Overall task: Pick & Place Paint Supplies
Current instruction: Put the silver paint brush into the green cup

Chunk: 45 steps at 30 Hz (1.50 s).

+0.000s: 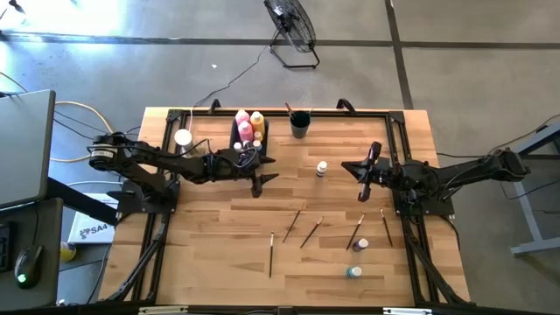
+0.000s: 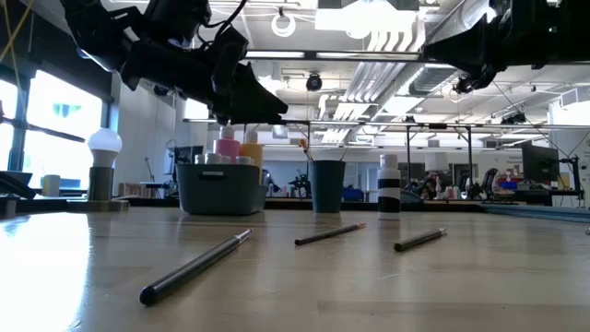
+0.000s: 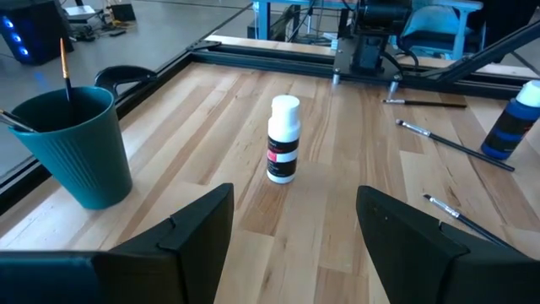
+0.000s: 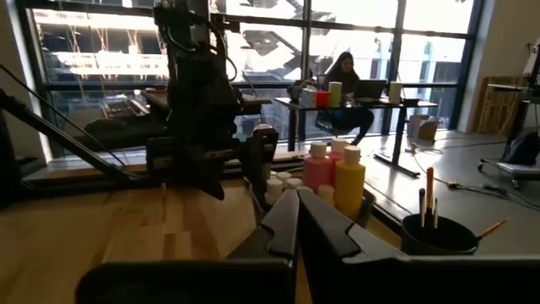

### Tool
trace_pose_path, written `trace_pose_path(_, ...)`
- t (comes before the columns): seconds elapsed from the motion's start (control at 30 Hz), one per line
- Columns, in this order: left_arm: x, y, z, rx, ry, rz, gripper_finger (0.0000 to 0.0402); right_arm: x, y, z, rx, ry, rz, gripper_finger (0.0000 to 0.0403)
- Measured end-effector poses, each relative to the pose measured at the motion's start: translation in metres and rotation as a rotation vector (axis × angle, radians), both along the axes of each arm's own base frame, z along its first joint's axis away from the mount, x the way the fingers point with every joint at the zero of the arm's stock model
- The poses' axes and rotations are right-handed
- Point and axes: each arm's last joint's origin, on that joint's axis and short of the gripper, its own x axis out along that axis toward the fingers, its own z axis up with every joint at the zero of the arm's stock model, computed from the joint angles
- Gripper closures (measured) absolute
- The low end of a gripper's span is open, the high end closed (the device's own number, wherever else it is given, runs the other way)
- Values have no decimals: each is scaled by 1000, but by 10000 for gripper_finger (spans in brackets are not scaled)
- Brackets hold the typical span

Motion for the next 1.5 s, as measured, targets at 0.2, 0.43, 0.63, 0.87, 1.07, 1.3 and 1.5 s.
trace_pose_path(0.2, -1, 0, -4, -4, 36, 0, 164, 1, -1, 2, 19, 55, -31, 401)
trace_pose_path(0.43, -1, 0, -5, -5, 49, 0, 240, 7, 0, 9, 86, 125, -30, 401)
trace_pose_path(0.63, -1, -2, -5, -24, 46, -63, 310, 14, 1, 7, 80, 178, -30, 401)
trace_pose_path(0.87, 0, -5, -4, -152, 23, -137, 342, 17, 1, 5, 58, 198, -30, 401)
trace_pose_path(1.07, -1, -8, -5, -324, 22, -208, 343, 17, 1, 5, 56, 198, -30, 401)
trace_pose_path(1.3, 10, -24, 6, -398, 132, -215, 343, 17, 1, 5, 52, 199, -30, 401)
trace_pose_path(1.5, 27, -40, 62, -295, 338, -50, 343, 17, 1, 5, 49, 200, -31, 401)
